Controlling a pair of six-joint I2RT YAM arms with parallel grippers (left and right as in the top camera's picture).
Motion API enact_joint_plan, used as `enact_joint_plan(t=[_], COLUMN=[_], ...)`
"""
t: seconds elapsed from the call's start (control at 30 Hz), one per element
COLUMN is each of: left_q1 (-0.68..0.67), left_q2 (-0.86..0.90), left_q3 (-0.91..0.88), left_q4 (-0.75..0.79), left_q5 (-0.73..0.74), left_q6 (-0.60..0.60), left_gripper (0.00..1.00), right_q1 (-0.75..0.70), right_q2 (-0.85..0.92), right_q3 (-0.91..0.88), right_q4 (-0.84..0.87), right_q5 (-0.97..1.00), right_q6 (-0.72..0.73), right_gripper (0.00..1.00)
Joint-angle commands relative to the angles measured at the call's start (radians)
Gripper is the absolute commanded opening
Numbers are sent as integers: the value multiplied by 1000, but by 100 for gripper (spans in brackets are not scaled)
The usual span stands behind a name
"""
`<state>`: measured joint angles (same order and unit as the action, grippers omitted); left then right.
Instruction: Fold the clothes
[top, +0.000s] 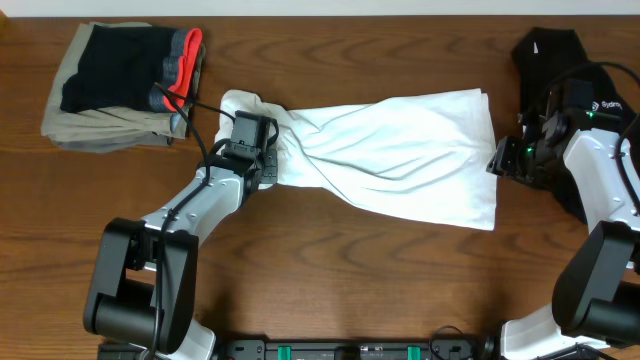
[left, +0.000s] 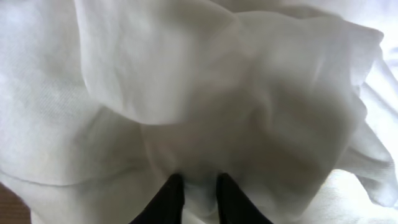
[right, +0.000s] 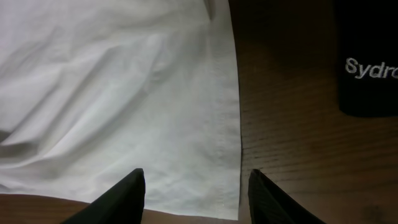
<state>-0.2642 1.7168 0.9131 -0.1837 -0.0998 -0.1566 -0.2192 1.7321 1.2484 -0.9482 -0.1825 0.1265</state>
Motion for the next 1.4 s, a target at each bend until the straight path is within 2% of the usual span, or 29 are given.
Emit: enact_joint_plan(t=[0.0,0.07,0.37,0.53,0.8,0.93,1.13,1.37], left_q1=[2,1,2,1,1,1,1,1], left_q2=[-19,-31,-47,-126,-311,-320,-320,-320], left_q3=[13,13,15,55,93,93,93,93], left_q4=[-1,-1,-18,-123,-310,-363,-372,-370], left_q5=[2,2,2,3,62,74,74,74], left_q6=[6,5,5,5,-27,-41,-41,-45], left_gripper=[12,6,6,6,6,6,6,6], right_q1=[18,18,18,18,18,34,91,192], right_q2=[-26,-26,-26,-26,-26,-26,-27,-27], right_q3=[-1,-1,-1,-1,-1,-1,-2,-25], right_q4=[-1,-2,-2,-2,-22,-47,-112,-171], right_q5=[-2,-2,-2,-2,-3,-9,37,151], right_q6=[15,15,15,15,15,16,16,121], right_gripper=[52,52,51,51,44,35,36,40])
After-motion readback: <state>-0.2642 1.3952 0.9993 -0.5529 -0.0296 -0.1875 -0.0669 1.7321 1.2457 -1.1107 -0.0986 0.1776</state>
